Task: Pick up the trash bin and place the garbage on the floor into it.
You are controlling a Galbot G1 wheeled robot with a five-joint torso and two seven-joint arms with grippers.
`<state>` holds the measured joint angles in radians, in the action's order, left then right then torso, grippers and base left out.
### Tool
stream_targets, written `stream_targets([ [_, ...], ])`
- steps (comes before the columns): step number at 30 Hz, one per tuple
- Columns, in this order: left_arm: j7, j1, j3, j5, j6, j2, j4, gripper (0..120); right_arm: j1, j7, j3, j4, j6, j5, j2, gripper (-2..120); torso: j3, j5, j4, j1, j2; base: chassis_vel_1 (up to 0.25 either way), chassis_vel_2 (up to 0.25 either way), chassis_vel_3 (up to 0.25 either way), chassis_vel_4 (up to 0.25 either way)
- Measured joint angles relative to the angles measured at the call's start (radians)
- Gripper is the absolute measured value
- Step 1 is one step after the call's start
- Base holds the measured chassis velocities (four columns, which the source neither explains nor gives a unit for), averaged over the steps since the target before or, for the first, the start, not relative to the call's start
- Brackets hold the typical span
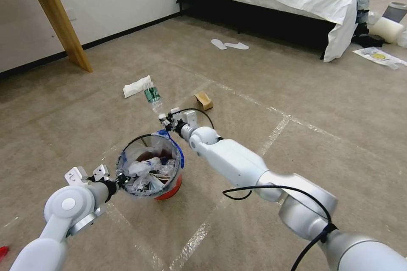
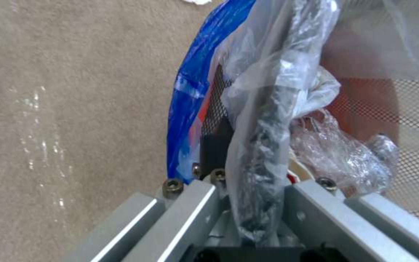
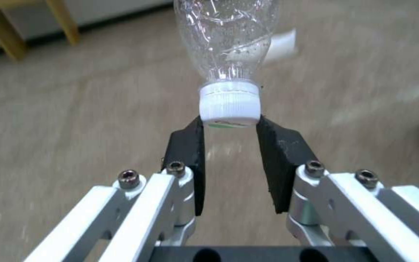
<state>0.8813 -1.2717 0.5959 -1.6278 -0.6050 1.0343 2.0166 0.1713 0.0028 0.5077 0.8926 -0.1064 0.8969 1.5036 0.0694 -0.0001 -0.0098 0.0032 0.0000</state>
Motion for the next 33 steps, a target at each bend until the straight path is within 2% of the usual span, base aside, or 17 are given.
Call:
stream_targets([
  [7,0.003,0.011,0.01,-0.005,0.0,-0.007,-0.017,0,-0.025,0.016,-0.034,0.137,0.02,0.009,-0.081,23,0.0,0.0003,0.0003,0.0,0.0,0.0,0.0,0.0,0.0],
  [12,0.004,0.028,-0.006,-0.004,0.0,-0.002,-0.034,0,-0.045,0.001,-0.06,0.248,0.043,0.011,-0.15,23,0.0,0.0002,0.0001,0.0,0.0,0.0,0.0,0.0,0.0],
  [19,0.005,0.028,-0.003,-0.003,0.0,-0.001,-0.039,0,-0.067,-0.07,-0.078,0.278,0.094,-0.007,-0.177,23,0.0,0.0002,0.0002,0.0,0.0,0.0,0.0,0.0,0.0],
  [21,0.007,0.032,-0.003,-0.009,0.0,-0.004,-0.04,0,-0.075,-0.137,-0.078,0.281,0.138,0.003,-0.184,23,0.0,0.0002,0.0001,0.0,0.0,0.0,0.0,0.0,0.0],
  [22,0.007,0.032,-0.003,-0.009,0.0,-0.004,-0.04,0,-0.075,-0.137,-0.078,0.281,0.138,0.003,-0.184,23,0.0,0.0002,0.0001,0.0,0.0,0.0,0.0,0.0,0.0],
  [24,0.01,0.034,0.003,-0.02,0.0,-0.011,-0.037,0,-0.081,-0.242,-0.064,0.286,0.206,0.027,-0.193,23,0.0,0.0001,0.0001,0.0,0.0,0.0,0.0,0.0,0.0],
  [25,0.01,0.034,0.003,-0.02,0.0,-0.011,-0.037,0,-0.081,-0.242,-0.064,0.286,0.206,0.027,-0.193,23,0.0,0.0001,0.0001,0.0,0.0,0.0,0.0,0.0,0.0],
  [27,0.015,0.041,0.006,-0.028,0.0,-0.019,-0.033,0,-0.082,-0.365,-0.037,0.287,0.272,0.052,-0.208,23,0.0,0.0002,0.0004,0.0,0.0,0.0,0.0,0.0,0.0],
  [29,0.015,0.042,0.006,-0.03,0.001,-0.02,-0.032,0,-0.081,-0.383,-0.033,0.288,0.28,0.054,-0.211,23,0.0,0.0001,0.0004,0.0,0.0,0.0,0.0,0.0,0.0],
  [30,0.018,0.047,0.006,-0.035,0.001,-0.021,-0.029,0,-0.072,-0.445,-0.015,0.296,0.311,0.063,-0.22,23,0.0,0.0002,0.0002,0.0,0.0,0.0,0.0,0.0,0.0],
  [33,0.022,0.05,0.01,-0.041,0.002,-0.022,-0.027,0,-0.048,-0.486,0.002,0.311,0.327,0.064,-0.233,23,0.0,0.0001,0.0001,0.0,0.0,0.0,0.0,0.0,0.0],
])
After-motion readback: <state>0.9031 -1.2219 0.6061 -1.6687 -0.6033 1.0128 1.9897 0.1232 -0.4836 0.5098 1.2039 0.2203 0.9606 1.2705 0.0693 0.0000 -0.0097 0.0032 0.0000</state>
